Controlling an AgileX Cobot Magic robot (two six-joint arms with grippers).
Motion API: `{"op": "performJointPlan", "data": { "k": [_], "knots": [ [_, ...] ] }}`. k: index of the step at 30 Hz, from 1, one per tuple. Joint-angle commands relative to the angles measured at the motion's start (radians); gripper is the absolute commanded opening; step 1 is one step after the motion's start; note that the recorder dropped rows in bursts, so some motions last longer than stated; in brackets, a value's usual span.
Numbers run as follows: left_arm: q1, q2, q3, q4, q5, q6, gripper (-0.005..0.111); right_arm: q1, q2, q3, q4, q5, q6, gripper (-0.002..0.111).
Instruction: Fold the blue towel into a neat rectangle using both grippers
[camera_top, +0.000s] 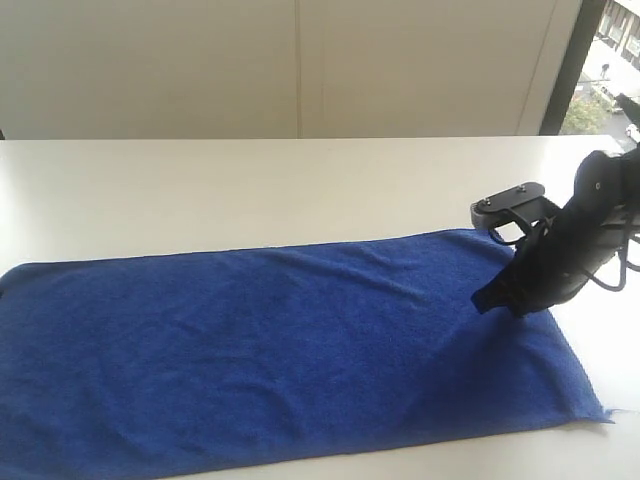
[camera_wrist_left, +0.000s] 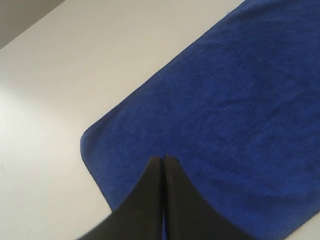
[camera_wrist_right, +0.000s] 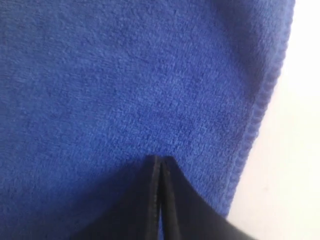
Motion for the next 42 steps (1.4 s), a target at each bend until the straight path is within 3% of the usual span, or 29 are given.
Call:
{"op": "performJointPlan", "data": {
  "k": [1, 23, 33, 40, 42],
  "knots": [
    [0.002, -0.008, 0.007, 0.005, -0.003, -0.024, 0.000, 0.000, 0.017, 0.003, -0.015, -0.004, 0.013, 0.000],
    [0.002, -0.008, 0.007, 0.005, -0.012, -0.034, 0.000, 0.000, 0.017, 0.059, -0.406, 0.246, 0.362, 0.000],
    [0.002, -0.008, 0.007, 0.001, -0.022, -0.034, 0.000, 0.000, -0.202, 0.059, -0.382, 0.129, 0.362, 0.000],
    [0.002, -0.008, 0.009, -0.023, -0.018, -0.034, 0.000, 0.000, -0.140, 0.075, -0.363, 0.131, 0.362, 0.000],
    [0.002, -0.008, 0.035, -0.032, -0.052, -0.034, 0.000, 0.000, -0.132, 0.077, -0.283, 0.116, 0.324, 0.000]
  ]
}}
